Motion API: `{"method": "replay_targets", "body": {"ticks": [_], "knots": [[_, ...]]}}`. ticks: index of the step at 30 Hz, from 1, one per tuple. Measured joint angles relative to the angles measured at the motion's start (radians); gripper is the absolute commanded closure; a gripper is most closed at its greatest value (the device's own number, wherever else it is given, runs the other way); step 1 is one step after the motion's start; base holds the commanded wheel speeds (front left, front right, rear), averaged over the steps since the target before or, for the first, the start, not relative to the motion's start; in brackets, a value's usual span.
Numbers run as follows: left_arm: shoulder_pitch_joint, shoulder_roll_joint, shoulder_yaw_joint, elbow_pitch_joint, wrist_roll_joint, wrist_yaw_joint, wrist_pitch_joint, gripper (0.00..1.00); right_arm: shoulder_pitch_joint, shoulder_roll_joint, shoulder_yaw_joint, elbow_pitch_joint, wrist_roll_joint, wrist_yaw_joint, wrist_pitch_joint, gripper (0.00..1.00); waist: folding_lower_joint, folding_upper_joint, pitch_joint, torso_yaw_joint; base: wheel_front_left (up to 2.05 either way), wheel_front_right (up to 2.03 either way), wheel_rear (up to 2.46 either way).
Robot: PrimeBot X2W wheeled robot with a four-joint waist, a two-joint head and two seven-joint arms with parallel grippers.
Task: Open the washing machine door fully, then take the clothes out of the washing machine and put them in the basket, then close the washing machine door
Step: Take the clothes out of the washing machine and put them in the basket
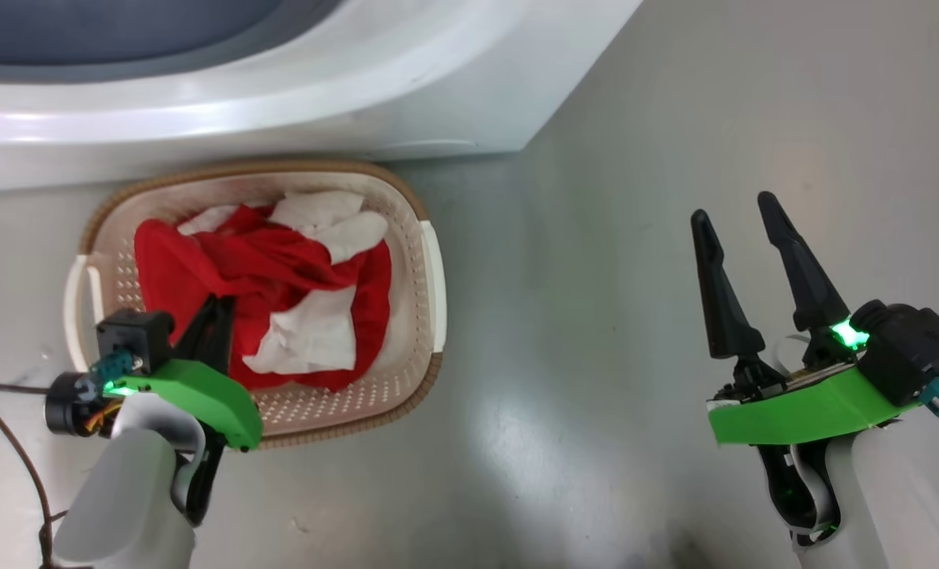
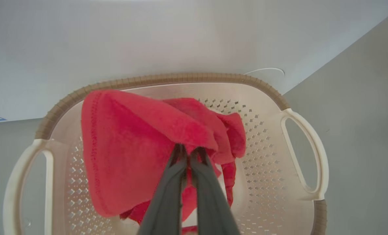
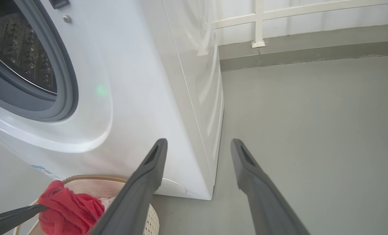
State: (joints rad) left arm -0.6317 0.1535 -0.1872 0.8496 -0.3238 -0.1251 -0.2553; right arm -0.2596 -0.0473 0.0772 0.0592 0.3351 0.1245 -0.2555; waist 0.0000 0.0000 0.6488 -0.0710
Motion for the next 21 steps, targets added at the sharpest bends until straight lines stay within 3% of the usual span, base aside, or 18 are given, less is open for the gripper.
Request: {"method": "replay_targets", "body": {"ticks": [10,21], "knots": [[-0.102,0.026,-0.078,0.143,-0.036,0.0,0.0,1.0,-0.04,-0.002,0.023,-0.016,0.008,0.0,0.0,0.0,0.0,0.0,0.097,-0.033,0.0,0.0,0.0],[-0.178,0.058,-0.179,0.257,-0.179,0.0,0.0,1.0,-0.062,-0.002,0.035,-0.022,0.017,0.0,0.0,0.0,0.0,0.0,0.154,-0.066,0.0,0.0,0.0]]}}
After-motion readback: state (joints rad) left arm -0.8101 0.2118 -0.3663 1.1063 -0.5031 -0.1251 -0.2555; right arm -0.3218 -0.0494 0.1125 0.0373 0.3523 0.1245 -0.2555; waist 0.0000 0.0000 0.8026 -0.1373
